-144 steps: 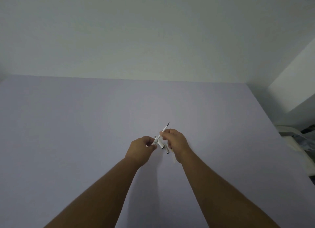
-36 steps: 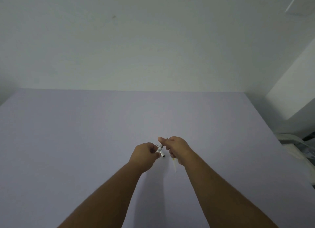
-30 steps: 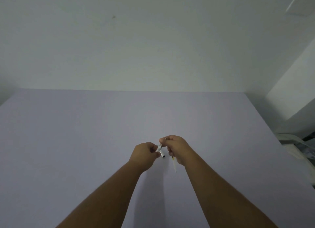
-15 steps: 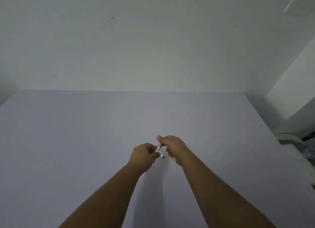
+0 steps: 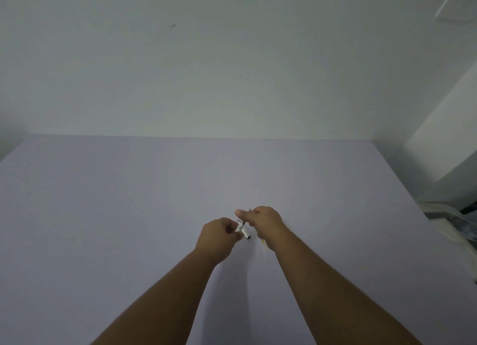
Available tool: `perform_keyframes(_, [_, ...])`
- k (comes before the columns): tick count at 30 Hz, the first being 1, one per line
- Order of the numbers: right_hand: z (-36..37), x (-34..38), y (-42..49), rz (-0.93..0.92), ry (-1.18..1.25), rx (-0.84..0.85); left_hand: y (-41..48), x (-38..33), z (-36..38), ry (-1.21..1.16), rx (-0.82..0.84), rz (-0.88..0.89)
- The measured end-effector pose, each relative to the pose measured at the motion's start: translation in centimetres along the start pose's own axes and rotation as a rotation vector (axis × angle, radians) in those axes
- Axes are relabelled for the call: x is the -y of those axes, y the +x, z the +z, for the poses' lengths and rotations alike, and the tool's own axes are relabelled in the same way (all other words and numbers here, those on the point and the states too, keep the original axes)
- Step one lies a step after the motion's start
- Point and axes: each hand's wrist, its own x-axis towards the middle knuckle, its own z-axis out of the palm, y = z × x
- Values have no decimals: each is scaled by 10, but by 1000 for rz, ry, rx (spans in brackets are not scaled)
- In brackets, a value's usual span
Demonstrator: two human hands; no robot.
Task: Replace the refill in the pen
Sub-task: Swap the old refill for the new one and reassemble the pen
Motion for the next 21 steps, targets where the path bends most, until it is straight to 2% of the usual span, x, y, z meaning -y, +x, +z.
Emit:
perform_keyframes(6, [-3,0,-2,-19,138,105,1,1,-3,-32,-7,-18])
perform_keyframes(10, [-1,-1,-2,-2,24,42,-2,1,-2,-37,2,-14])
perform_keyframes(15, [-3,-3,-2,-51,173,94,-2,-1,-2,-50,-10,-12])
perform_keyframes(21, [0,-2,2,-39,135,48,-1,2,0,-57,-36,-19])
